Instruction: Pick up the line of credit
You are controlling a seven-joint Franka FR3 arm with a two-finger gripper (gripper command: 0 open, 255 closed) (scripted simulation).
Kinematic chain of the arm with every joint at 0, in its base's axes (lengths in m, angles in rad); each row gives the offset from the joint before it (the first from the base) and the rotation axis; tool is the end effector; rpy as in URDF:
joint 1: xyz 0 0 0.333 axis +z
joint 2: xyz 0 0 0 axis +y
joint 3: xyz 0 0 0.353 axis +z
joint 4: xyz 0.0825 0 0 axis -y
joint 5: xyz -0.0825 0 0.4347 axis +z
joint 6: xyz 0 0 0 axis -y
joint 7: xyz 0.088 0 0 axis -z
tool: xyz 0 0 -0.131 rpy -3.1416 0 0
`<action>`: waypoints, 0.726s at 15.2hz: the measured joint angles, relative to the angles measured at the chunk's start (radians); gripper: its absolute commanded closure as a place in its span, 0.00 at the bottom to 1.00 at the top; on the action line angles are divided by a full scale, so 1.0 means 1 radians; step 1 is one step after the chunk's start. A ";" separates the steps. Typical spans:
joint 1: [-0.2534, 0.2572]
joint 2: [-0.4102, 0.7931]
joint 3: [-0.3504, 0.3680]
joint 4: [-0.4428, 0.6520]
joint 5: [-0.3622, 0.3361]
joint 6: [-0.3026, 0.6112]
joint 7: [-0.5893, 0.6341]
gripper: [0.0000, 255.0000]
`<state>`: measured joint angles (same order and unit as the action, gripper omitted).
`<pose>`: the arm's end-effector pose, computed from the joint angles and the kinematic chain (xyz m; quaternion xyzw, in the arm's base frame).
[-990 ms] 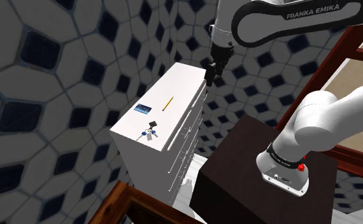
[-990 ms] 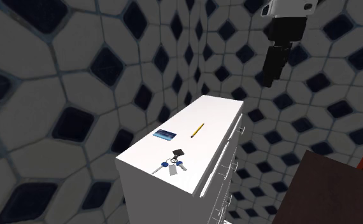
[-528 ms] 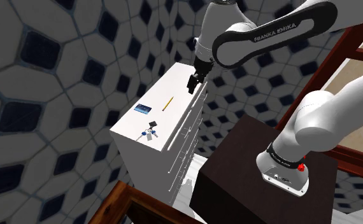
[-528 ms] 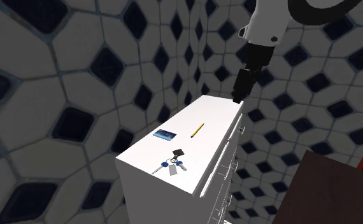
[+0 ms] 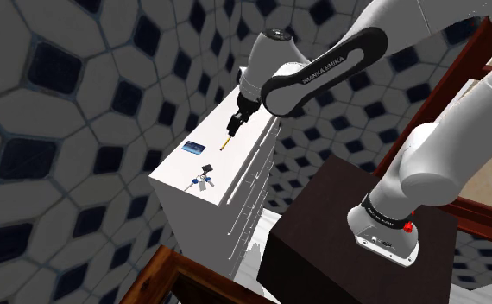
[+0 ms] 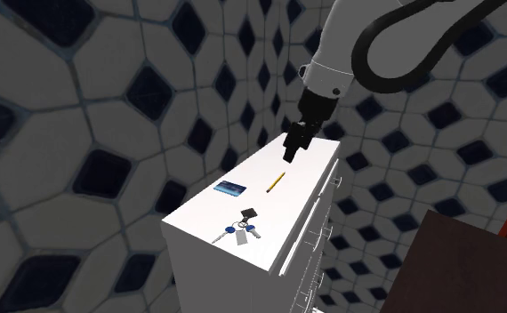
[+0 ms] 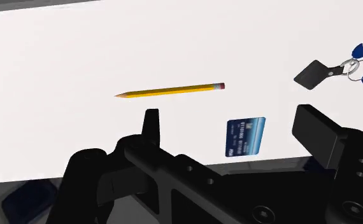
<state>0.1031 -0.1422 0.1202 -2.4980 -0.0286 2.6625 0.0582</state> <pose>0.5080 0.1155 0.3464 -0.9838 -0.0937 -0.1530 0.0046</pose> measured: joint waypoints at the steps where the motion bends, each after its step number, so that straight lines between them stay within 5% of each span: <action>1: -0.002 0.036 -0.002 0.020 -0.003 0.035 -0.008 0.00; 9: 0.027 0.344 0.000 0.212 -0.109 0.283 0.059 0.00; 11: 0.068 0.415 -0.023 0.274 -0.152 0.325 0.103 0.00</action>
<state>0.1710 0.2732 0.0975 -2.2241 -0.1803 2.9880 0.1615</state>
